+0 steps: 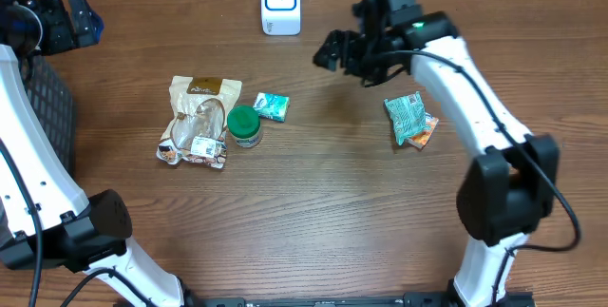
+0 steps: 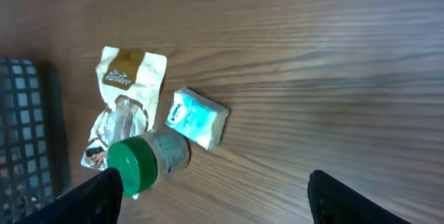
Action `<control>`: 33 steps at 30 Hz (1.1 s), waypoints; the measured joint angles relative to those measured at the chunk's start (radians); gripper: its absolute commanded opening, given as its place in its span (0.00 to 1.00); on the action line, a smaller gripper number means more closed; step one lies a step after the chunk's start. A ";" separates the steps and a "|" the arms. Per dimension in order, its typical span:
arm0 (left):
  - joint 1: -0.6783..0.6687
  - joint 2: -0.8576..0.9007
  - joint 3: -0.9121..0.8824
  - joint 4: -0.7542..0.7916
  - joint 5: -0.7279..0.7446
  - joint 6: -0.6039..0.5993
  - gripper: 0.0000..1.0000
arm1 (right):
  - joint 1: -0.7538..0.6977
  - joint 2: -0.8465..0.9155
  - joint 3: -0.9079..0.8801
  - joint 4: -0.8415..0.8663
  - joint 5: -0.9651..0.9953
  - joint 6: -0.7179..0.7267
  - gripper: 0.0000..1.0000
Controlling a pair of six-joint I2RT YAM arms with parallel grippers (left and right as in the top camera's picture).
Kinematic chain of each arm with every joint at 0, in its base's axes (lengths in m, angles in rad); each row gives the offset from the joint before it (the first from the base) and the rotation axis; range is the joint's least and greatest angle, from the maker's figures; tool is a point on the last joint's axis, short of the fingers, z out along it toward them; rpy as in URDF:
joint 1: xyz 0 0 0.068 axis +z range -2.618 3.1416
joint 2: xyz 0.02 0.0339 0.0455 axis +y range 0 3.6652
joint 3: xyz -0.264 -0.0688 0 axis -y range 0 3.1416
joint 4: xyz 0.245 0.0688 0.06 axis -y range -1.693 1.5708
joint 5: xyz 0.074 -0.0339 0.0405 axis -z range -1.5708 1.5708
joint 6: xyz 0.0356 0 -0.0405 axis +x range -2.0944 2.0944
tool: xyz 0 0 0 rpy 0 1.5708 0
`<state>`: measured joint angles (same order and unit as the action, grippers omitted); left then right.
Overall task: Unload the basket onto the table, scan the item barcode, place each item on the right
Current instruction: 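Reach the right gripper to the small teal pack and grasp it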
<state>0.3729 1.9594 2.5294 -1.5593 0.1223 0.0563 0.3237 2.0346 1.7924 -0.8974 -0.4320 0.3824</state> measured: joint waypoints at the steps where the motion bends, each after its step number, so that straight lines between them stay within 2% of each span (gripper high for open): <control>1: 0.000 0.000 0.000 0.000 0.000 0.000 1.00 | 0.014 0.023 0.000 0.015 0.002 0.010 0.75; 8: 0.000 0.000 0.000 0.000 0.000 0.000 1.00 | 0.108 0.142 -0.004 0.100 0.029 0.092 0.59; 10: 0.000 0.000 0.000 0.000 0.000 0.000 1.00 | 0.130 0.163 -0.004 0.127 0.038 0.116 0.42; 11: 0.000 0.000 0.000 0.000 0.000 0.000 1.00 | 0.138 0.175 -0.004 0.147 0.040 0.128 0.39; 17: 0.000 0.000 0.000 0.000 0.000 0.000 1.00 | 0.188 0.301 -0.005 0.228 0.044 0.185 0.38; 21: 0.000 0.000 0.000 0.000 0.000 0.000 1.00 | 0.199 0.314 -0.005 0.265 0.043 0.196 0.19; 23: 0.000 0.000 0.000 0.000 0.000 0.000 1.00 | 0.200 0.317 -0.005 0.272 0.036 0.199 0.04; 28: 0.000 0.000 0.000 0.000 0.000 0.000 1.00 | 0.200 0.317 -0.005 0.265 0.027 0.197 0.04; 33: 0.000 0.000 0.000 0.000 0.000 0.000 1.00 | 0.186 0.314 0.032 0.116 0.032 0.196 0.04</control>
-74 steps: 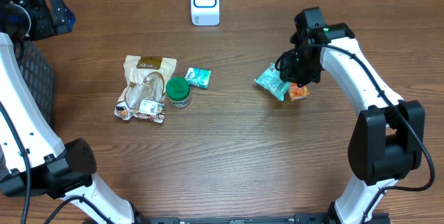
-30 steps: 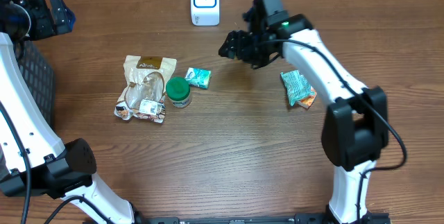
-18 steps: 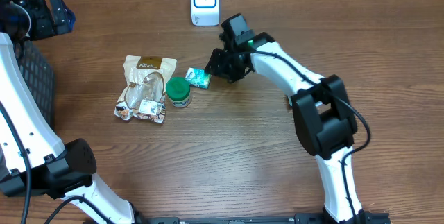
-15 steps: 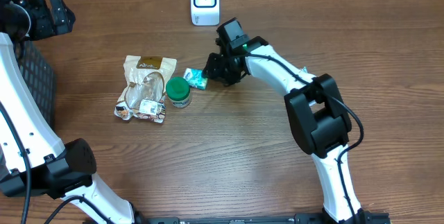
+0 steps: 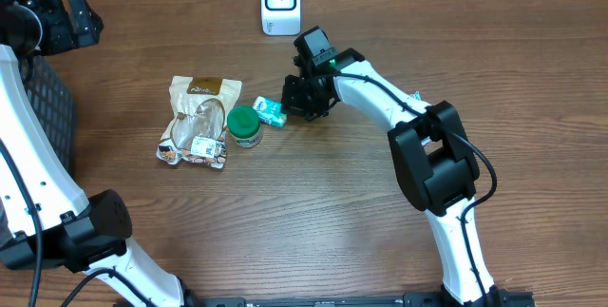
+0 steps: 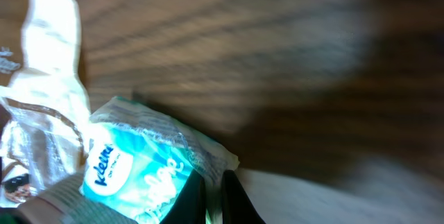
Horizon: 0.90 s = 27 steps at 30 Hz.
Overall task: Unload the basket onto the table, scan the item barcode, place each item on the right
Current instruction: 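Reach the right gripper to the small teal pack and grasp it, then lift the teal pack and hold it up to the scanner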
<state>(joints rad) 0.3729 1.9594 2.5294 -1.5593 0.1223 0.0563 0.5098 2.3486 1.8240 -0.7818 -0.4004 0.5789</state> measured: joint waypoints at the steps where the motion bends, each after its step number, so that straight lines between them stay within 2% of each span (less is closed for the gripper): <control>1: 0.000 0.000 0.000 0.000 0.000 0.000 1.00 | -0.006 -0.010 0.002 -0.045 0.017 0.000 0.04; 7: 0.000 0.000 0.000 0.000 0.000 0.000 1.00 | -0.032 -0.078 0.003 -0.275 0.165 -0.012 0.04; 8: 0.000 0.000 0.000 0.000 0.000 0.000 1.00 | -0.034 -0.089 0.003 -0.319 0.190 -0.026 0.10; 9: 0.000 0.000 0.000 0.000 0.000 0.000 1.00 | -0.034 -0.092 0.003 -0.327 0.203 -0.034 0.25; 10: 0.000 0.000 0.000 0.000 0.000 0.000 1.00 | -0.034 -0.092 0.003 -0.351 0.215 -0.052 0.36; 11: 0.000 0.000 0.000 0.000 0.000 0.000 1.00 | -0.034 -0.092 0.003 -0.357 0.224 -0.071 0.42; 14: 0.000 0.000 0.000 0.000 0.000 0.000 1.00 | -0.037 -0.092 0.003 -0.343 0.232 -0.142 0.42; 15: 0.000 0.000 0.000 0.000 0.000 0.000 1.00 | -0.046 -0.093 0.003 -0.322 0.220 -0.234 0.37; 16: 0.000 0.000 0.000 0.000 0.000 0.000 1.00 | -0.054 -0.093 0.003 -0.316 0.216 -0.275 0.37; 18: 0.000 0.000 0.000 0.000 0.000 0.000 1.00 | -0.097 -0.093 0.002 -0.292 0.152 -0.499 0.34; 20: 0.000 0.000 0.000 0.000 0.000 0.000 1.00 | -0.132 -0.093 0.002 -0.292 0.079 -0.635 0.31; 23: 0.000 0.000 0.000 0.000 0.000 0.000 1.00 | -0.160 -0.093 -0.009 -0.280 -0.024 -0.762 0.31; 27: 0.000 0.000 0.000 0.000 0.000 0.000 1.00 | -0.149 -0.092 -0.062 -0.256 -0.099 -0.832 0.31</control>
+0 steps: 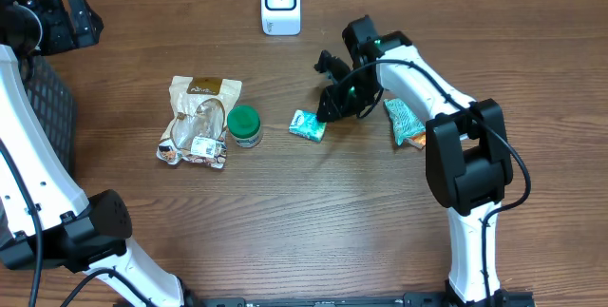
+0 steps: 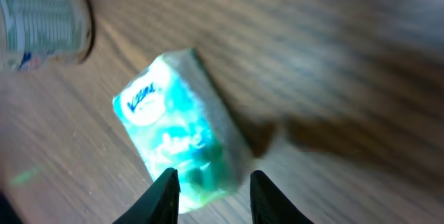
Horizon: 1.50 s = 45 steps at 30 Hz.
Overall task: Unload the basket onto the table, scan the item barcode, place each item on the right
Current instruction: 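Lift the teal pack and hold it up to the scanner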
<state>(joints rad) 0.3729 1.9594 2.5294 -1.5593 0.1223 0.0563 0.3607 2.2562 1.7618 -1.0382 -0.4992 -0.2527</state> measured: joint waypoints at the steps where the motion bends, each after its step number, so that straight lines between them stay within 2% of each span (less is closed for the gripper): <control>1: 0.000 0.000 0.000 0.000 0.000 0.000 1.00 | 0.002 0.000 -0.010 0.006 -0.010 -0.007 0.31; 11: 0.000 0.000 0.000 0.000 0.000 0.000 1.00 | 0.022 0.000 -0.092 0.111 -0.048 -0.027 0.30; 12: 0.000 0.000 0.000 0.000 0.000 0.000 1.00 | 0.033 0.000 -0.104 0.122 -0.042 -0.018 0.19; 13: 0.000 0.000 0.000 0.000 0.000 0.000 1.00 | 0.040 0.000 -0.107 0.121 -0.036 -0.014 0.04; 19: 0.000 0.000 0.000 0.000 0.000 0.000 1.00 | 0.043 0.000 -0.101 0.058 -0.061 0.035 0.04; 23: 0.000 0.000 0.000 0.000 0.000 0.000 1.00 | -0.014 -0.004 -0.054 -0.100 -0.217 0.060 0.04; 31: 0.000 0.000 0.000 0.000 0.000 0.000 1.00 | -0.238 -0.113 -0.014 -0.157 -0.649 0.069 0.04; 37: 0.000 0.000 0.000 0.000 0.000 0.000 1.00 | -0.267 -0.116 -0.013 -0.185 -0.851 0.069 0.04; 45: 0.000 0.000 0.000 0.000 0.000 0.000 1.00 | -0.267 -0.153 -0.013 -0.197 -0.950 0.069 0.04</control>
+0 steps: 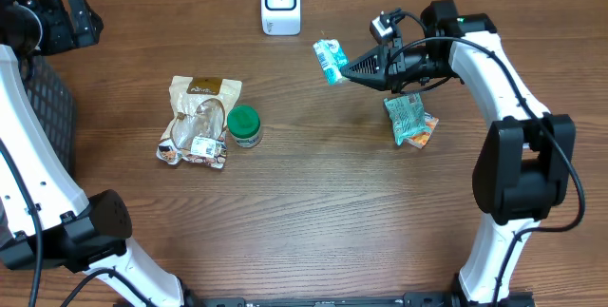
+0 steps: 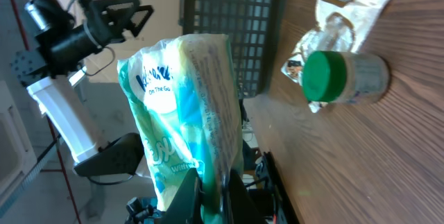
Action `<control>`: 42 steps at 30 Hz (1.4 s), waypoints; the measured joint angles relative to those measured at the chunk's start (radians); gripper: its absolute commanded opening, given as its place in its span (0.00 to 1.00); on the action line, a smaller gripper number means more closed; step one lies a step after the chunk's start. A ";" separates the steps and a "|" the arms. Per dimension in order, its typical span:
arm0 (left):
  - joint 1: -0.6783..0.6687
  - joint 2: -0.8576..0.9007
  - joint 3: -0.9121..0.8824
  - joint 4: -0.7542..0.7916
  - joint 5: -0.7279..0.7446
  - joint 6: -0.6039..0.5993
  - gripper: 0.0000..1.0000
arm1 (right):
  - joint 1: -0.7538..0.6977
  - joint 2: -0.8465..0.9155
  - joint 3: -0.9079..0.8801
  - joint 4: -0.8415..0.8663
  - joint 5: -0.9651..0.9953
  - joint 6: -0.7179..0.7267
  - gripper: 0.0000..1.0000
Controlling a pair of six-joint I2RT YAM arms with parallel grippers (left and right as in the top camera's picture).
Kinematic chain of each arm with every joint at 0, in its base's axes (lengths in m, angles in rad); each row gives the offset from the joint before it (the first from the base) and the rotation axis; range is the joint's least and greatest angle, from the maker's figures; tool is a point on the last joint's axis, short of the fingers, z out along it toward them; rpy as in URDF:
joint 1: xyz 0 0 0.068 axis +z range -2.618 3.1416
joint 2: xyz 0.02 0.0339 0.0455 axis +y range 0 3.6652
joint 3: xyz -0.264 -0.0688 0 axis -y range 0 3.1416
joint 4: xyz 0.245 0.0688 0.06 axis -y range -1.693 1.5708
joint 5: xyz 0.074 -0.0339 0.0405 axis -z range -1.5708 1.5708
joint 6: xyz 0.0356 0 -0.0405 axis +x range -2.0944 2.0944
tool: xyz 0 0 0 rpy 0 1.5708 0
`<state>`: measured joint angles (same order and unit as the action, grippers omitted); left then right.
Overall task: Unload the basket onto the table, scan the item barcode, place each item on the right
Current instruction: 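Lift the teal pack and hold it up to the scanner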
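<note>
A teal and white tissue pack hangs above the table, in front and to the right of the white barcode scanner. My right gripper is shut on the pack's lower end. In the right wrist view the pack stands upright between the dark fingers, its printed side to the left. My left gripper stays at the far left edge above the basket, and the right wrist view shows the left gripper with spread fingers holding nothing.
On the left half lie a brown and white bag and a green-lidded jar. A green snack packet lies under the right arm. A black wire basket stands at the left edge.
The tissue pack lay on the table right of the jar with my right gripper's open jaws over it. Now the gripper is shut on it and holds it up near the scanner.
First the pack lay beside the jar and my right gripper hung open right of the scanner. Then the gripper was down at the pack. Later the pack lay farther right, apart from the jar. Now it is held aloft near the scanner. The left arm kept still.
</note>
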<state>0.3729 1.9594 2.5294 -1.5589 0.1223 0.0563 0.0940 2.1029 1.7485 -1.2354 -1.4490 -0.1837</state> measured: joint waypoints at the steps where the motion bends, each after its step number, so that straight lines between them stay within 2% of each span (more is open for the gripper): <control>1: 0.000 0.000 0.000 0.000 0.000 0.000 1.00 | 0.000 -0.017 0.000 0.000 -0.006 0.000 0.04; 32: 0.000 0.000 0.000 0.000 0.000 0.000 1.00 | 0.000 -0.048 0.000 -0.006 -0.007 0.001 0.04; 38: 0.000 0.000 0.000 0.000 0.000 0.000 1.00 | 0.005 -0.048 0.000 0.021 0.202 0.085 0.04; 42: 0.000 0.000 0.000 0.000 0.000 0.000 1.00 | 0.043 -0.048 0.050 0.047 0.461 0.204 0.04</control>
<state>0.3729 1.9594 2.5294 -1.5589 0.1223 0.0563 0.1371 2.0548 1.7985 -1.1885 -0.9882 0.0204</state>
